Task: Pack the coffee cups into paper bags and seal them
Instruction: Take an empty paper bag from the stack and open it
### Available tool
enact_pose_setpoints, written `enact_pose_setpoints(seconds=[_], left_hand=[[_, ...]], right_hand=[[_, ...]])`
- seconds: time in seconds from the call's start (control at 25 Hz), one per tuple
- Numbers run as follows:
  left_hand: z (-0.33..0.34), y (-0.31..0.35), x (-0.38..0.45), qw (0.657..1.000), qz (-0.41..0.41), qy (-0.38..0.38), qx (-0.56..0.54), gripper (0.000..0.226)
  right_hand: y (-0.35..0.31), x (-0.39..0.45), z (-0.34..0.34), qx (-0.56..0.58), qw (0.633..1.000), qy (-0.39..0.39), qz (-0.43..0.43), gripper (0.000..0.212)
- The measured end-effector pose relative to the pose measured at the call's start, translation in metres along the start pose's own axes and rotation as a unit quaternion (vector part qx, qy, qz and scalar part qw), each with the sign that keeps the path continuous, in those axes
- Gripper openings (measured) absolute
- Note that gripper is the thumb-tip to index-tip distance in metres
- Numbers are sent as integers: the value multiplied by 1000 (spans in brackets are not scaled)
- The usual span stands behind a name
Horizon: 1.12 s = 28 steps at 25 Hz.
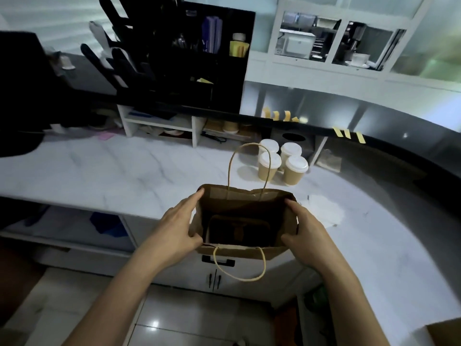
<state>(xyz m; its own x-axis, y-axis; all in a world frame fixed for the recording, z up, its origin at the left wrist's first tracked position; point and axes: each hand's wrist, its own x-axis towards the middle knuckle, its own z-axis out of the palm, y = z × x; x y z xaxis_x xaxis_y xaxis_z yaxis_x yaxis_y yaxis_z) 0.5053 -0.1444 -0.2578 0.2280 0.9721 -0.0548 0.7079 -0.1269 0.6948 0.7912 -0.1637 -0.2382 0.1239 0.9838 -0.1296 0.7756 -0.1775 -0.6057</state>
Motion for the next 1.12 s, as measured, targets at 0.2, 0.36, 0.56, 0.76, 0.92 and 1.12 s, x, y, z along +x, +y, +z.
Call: enact_pose_setpoints(seconds=[0.2,0.36,0.56,0.76,0.92,1.12], left_hand=[[-6,-12,28,1000,-30,10,3,103],[-8,-19,66,999,-51,16,9,102],[-13,-27,124,998,-65,23,6,100],[-18,-37,167,996,-83,25,-4,100],[-25,-48,193,995,-95,31,-13,99],[-40,-64,226,994,-100,24,-23,97]], right_hand=[[-7,41,8,2,1000,-25,-16,86],[-11,89,8,12,999,-41,-18,86],[-13,156,8,19,998,-51,-24,87],[-19,213,13,25,997,-69,-27,87],[-27,247,17,15,996,-81,-30,88],[-42,275,24,7,995,-88,-36,87]])
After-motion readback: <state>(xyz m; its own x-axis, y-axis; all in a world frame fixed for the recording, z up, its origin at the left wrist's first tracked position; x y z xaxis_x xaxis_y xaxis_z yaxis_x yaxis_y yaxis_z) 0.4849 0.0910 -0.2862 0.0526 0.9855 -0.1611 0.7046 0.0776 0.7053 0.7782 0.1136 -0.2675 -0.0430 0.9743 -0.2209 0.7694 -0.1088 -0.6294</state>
